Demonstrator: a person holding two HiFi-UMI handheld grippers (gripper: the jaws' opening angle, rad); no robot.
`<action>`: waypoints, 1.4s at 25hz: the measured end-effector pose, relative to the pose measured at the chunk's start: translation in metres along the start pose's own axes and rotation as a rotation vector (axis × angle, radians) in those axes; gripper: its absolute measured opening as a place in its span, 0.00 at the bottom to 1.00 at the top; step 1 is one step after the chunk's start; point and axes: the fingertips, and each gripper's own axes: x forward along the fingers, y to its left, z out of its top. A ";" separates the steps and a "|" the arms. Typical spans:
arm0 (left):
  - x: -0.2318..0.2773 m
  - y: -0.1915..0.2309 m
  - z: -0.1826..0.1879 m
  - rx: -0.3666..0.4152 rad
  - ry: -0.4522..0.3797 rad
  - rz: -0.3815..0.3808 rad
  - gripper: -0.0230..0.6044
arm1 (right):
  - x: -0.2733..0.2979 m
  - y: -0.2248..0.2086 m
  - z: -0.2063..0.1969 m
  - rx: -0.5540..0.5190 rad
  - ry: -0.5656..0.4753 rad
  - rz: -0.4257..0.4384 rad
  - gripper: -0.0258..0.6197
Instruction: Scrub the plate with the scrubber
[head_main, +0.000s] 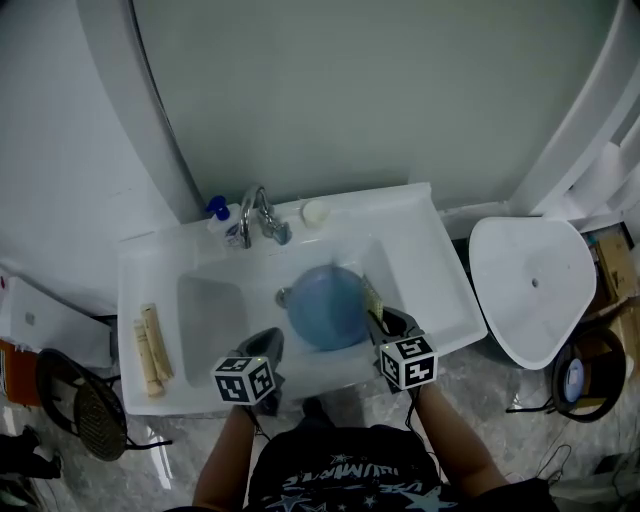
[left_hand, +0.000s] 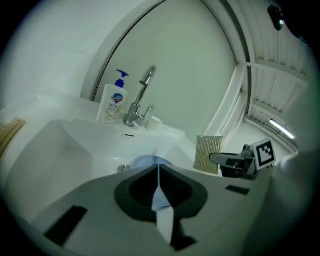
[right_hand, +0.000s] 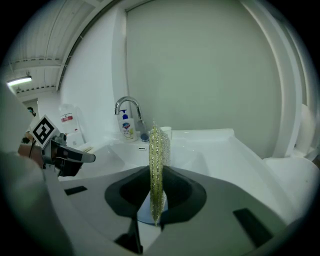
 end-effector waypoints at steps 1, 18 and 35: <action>0.005 0.003 -0.002 -0.003 0.015 -0.004 0.07 | 0.003 0.000 -0.001 0.003 0.004 -0.006 0.15; 0.078 0.036 -0.020 -0.073 0.200 -0.070 0.07 | 0.053 -0.001 -0.014 0.047 0.070 -0.028 0.15; 0.132 0.063 -0.068 -0.215 0.360 -0.037 0.33 | 0.075 -0.014 -0.030 0.115 0.114 -0.040 0.15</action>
